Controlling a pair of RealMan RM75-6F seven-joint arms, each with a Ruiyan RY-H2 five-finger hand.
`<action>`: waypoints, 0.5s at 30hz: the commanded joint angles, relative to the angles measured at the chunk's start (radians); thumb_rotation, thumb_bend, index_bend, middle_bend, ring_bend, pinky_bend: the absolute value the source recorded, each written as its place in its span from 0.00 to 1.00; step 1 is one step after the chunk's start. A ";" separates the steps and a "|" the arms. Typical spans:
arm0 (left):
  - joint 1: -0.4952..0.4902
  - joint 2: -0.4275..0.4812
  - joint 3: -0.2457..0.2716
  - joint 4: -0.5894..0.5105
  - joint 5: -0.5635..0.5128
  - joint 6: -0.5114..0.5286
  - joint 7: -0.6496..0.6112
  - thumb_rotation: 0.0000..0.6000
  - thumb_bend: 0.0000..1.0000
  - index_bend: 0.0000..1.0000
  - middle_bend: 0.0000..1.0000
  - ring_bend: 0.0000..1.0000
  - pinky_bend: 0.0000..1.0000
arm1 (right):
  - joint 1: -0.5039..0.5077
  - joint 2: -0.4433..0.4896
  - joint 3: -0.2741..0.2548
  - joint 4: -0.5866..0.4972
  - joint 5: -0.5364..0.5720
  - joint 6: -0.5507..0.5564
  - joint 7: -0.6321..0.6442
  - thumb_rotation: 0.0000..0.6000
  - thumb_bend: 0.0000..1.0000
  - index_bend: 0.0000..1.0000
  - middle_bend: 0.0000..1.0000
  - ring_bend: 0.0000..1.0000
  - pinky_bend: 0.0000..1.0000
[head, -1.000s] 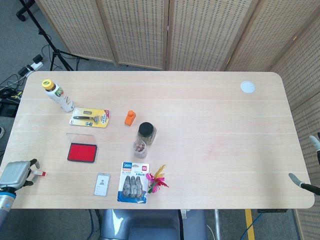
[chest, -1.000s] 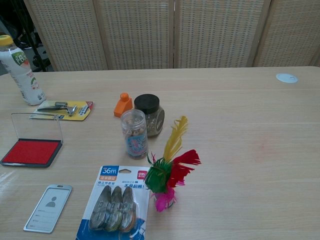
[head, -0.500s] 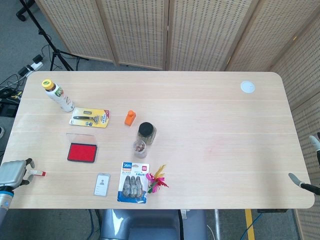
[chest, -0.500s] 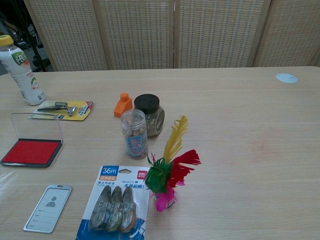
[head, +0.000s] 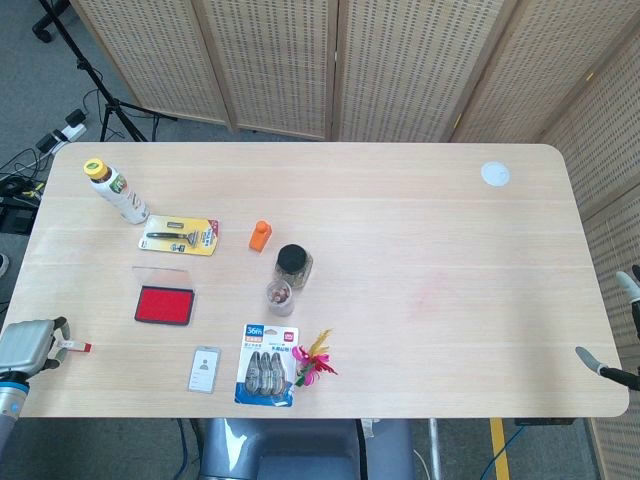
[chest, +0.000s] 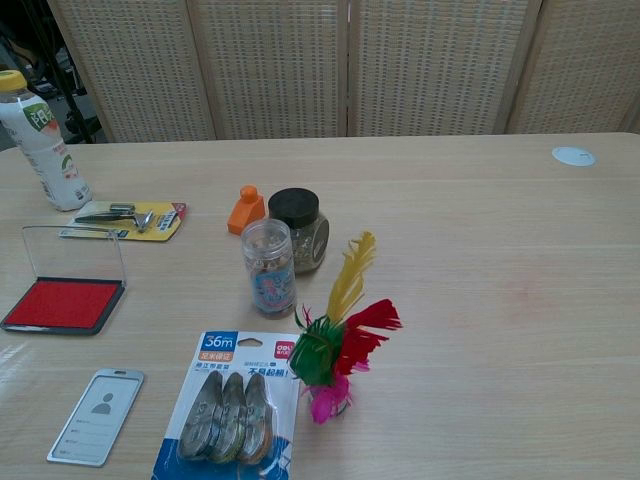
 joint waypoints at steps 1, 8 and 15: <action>0.000 -0.001 -0.002 -0.001 -0.005 -0.002 0.006 1.00 0.33 0.57 1.00 0.94 0.90 | 0.000 0.000 0.000 0.000 0.000 0.000 0.001 1.00 0.00 0.00 0.00 0.00 0.00; 0.000 0.005 -0.005 -0.012 -0.008 -0.006 0.002 1.00 0.34 0.59 1.00 0.94 0.90 | 0.000 0.001 -0.001 0.000 -0.002 -0.001 0.004 1.00 0.00 0.00 0.00 0.00 0.00; -0.019 0.061 -0.015 -0.101 0.016 -0.013 -0.028 1.00 0.34 0.60 1.00 0.94 0.90 | 0.001 0.003 -0.001 -0.001 0.000 -0.005 0.010 1.00 0.00 0.00 0.00 0.00 0.00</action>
